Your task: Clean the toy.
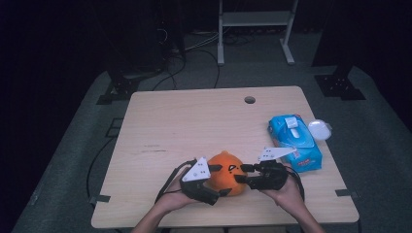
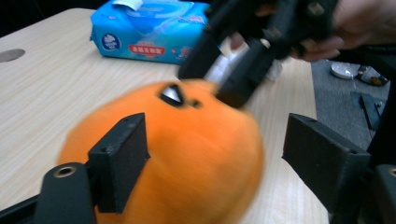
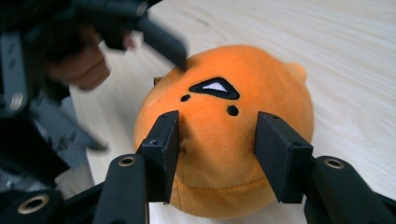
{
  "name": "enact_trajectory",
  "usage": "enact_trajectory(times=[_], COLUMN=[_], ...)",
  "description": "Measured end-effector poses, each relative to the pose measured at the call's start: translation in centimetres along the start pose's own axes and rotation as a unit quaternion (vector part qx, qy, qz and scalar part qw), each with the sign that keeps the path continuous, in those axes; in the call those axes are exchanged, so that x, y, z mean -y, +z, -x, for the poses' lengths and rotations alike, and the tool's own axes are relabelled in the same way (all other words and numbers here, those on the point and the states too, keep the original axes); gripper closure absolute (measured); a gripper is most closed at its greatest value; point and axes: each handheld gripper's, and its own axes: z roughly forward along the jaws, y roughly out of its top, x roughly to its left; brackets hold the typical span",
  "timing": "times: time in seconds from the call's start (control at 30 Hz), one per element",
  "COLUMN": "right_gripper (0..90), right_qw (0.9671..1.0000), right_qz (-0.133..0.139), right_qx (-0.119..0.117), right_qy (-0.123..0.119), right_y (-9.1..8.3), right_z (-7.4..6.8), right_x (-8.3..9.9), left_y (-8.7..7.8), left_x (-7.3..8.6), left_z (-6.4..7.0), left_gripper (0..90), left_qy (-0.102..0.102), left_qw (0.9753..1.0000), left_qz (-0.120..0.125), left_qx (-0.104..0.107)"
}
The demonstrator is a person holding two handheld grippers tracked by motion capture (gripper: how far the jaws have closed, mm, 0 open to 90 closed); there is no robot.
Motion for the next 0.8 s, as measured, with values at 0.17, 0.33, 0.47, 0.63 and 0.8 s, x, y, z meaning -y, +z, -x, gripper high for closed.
enact_trajectory(times=[0.17,0.33,0.47,0.63,0.8], right_gripper=[49.2,48.6,48.1,48.1,43.8], right_qw=[0.9991,0.9981,0.9983,0.9982,0.9975], right_qz=[-0.023,-0.031,-0.029,-0.03,-0.033], right_qx=[-0.003,-0.004,0.0,-0.004,0.008], right_qy=[-0.035,-0.053,-0.05,-0.051,-0.061], right_y=[0.1,0.0,-0.3,-0.7,-0.8], right_z=[-0.7,-1.0,-0.7,-0.7,-1.5], right_x=[0.5,0.9,1.1,1.2,1.2], left_y=[0.3,1.6,2.2,1.9,1.9], left_x=[-0.2,-0.7,-0.8,-1.2,-1.2], left_z=[-1.0,-2.4,-3.0,-3.5,-4.0], left_gripper=[18.4,23.5,24.6,31.9,29.7], left_qy=[-0.006,-0.011,-0.025,-0.04,-0.038], left_qw=[0.9999,0.9999,0.9995,0.9987,0.9987], left_qz=[0.003,-0.006,-0.013,-0.003,-0.02], left_qx=[-0.008,0.003,0.016,0.031,0.026])
